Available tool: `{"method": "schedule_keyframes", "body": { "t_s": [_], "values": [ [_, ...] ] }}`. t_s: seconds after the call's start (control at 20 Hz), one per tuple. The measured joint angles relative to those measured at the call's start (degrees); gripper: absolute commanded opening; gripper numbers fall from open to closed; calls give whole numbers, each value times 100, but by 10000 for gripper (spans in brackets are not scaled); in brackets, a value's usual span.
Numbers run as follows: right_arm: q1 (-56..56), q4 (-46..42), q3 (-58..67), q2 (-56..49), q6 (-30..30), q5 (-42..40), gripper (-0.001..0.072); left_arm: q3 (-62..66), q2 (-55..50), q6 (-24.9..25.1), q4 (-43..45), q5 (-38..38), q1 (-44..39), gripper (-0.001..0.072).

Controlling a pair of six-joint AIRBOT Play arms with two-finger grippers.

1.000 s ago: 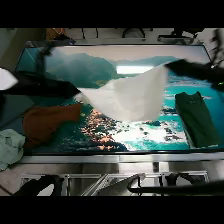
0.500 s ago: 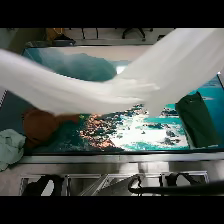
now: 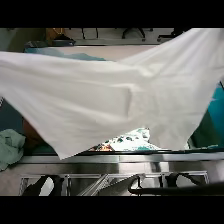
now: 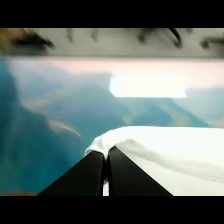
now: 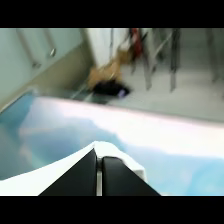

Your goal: Fold the shirts.

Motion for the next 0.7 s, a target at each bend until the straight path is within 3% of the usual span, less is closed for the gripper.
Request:
{"method": "schedule_keyframes", "body": {
  "t_s": [0.3,0.35,0.4,0.5,0.55,0.6,0.65,0.7],
  "values": [
    [1185,-181,-1609,-2575,-396,-1021,20,-1060,-2750,592,-442,699,-968,14],
    [1292,-195,-1681,-2970,-444,-1202,107,-990,-3257,608,-466,789,-1137,17],
    [1375,-214,-1714,-3329,-509,-1362,252,-833,-3775,603,-470,804,-1294,18],
    [1449,-229,-1681,-3744,-623,-1414,276,-382,-4562,516,-511,664,-1504,19],
    [1451,-229,-1622,-3836,-673,-1342,277,-83,-4894,424,-514,487,-1574,97],
    [1405,-256,-1537,-3862,-719,-1196,277,216,-5130,350,-522,282,-1609,379],
    [1331,-297,-1458,-3825,-756,-1045,313,494,-5274,245,-527,74,-1617,437],
    [1228,-385,-1394,-3722,-769,-879,378,763,-5359,96,-527,-149,-1602,438]
  ]
}}
